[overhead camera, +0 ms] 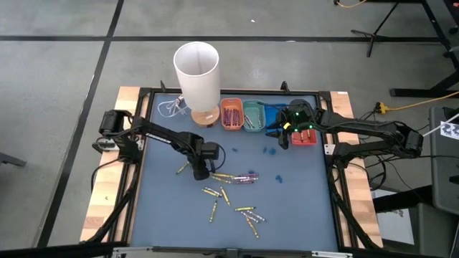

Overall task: Sort crayons
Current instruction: Put the green crayon into the orange bin

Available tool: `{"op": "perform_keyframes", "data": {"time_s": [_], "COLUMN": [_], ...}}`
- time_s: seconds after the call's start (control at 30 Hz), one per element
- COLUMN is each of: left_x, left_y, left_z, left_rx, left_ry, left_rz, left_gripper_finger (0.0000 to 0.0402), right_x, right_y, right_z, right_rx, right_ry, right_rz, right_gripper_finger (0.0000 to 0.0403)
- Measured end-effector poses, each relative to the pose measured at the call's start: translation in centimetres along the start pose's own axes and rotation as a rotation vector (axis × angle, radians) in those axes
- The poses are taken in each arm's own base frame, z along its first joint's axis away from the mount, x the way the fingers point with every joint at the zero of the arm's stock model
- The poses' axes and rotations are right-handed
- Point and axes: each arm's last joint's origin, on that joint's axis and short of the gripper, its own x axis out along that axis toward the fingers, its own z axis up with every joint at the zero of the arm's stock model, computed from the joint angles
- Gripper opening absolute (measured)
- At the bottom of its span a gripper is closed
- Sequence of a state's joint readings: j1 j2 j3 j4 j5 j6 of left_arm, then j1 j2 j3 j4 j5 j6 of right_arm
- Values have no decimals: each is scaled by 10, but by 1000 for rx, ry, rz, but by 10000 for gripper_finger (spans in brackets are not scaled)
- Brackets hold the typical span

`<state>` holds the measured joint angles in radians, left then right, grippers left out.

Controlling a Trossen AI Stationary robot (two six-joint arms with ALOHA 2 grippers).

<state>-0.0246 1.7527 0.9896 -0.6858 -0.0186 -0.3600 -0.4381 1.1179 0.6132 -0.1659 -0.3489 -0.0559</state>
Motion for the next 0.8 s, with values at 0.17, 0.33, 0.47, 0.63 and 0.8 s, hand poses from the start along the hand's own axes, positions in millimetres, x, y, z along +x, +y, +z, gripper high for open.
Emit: {"op": "perform_keyframes", "data": {"time_s": [0.17,0.33,0.47,0.63,0.8], "left_x": [-1,-1,-2,-2,-2], "left_y": [2,5,6,4,2], "left_z": [3,5,6,7,10], "left_rx": [3,-10,-69,-98,-100], "left_ry": [-2,-19,-23,-43,-69], "left_rz": [-9,8,17,7,-1], "left_gripper_finger": [89,89,89,89,89], "right_x": [0,0,0,0,0], "right_y": [-1,-2,-3,-3,-3], "right_z": [1,1,1,1,2], "right_rx": [-2,-3,-3,-3,-6], "right_ry": [-6,-4,-2,-2,-12], "right_rz": [-19,-76,-105,-104,-104], "right_gripper_finger": [150,150,150,150,150]}}
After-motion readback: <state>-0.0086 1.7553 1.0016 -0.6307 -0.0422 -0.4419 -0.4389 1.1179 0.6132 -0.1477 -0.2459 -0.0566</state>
